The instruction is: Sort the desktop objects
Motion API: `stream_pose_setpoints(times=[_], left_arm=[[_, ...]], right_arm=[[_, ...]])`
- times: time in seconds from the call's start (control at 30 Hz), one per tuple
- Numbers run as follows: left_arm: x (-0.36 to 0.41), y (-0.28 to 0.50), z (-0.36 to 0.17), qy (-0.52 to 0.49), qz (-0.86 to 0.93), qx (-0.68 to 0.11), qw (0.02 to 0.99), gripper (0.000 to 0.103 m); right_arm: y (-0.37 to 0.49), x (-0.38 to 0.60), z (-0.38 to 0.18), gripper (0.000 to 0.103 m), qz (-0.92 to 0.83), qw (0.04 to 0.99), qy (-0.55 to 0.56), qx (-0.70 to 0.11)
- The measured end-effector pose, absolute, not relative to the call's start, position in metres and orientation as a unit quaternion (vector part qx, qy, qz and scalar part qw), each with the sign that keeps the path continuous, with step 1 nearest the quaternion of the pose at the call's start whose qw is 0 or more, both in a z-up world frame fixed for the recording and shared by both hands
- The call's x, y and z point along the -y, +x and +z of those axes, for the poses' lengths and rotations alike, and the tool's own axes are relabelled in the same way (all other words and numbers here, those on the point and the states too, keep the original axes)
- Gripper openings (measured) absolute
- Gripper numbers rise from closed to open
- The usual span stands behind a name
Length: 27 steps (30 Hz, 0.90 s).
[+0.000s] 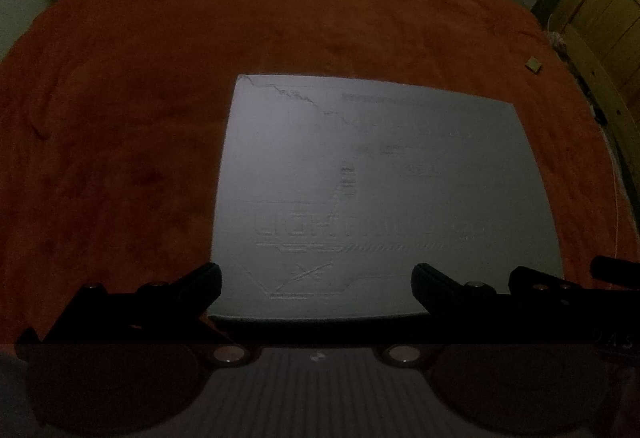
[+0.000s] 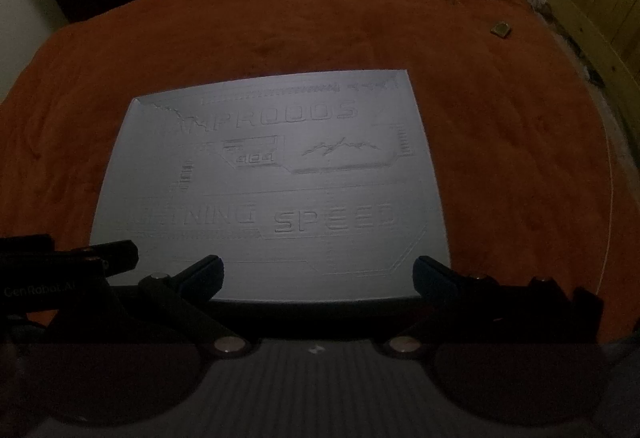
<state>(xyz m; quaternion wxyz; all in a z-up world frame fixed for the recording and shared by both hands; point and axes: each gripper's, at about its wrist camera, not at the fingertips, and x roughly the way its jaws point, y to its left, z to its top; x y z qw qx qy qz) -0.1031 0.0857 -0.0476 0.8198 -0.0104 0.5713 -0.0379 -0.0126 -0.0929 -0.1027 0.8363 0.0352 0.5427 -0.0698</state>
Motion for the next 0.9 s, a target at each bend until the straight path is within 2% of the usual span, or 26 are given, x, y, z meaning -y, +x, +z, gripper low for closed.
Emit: stream_pose_setpoints(times=[0.9], left_arm=[[-0.0814,-0.1059,-0.0500,-0.014,-0.037,-0.579,0.815,0.102]], right_arm=[[-0.0153,0.0897,-0.1054,0.103,-0.072,0.835,0.040,-0.545]])
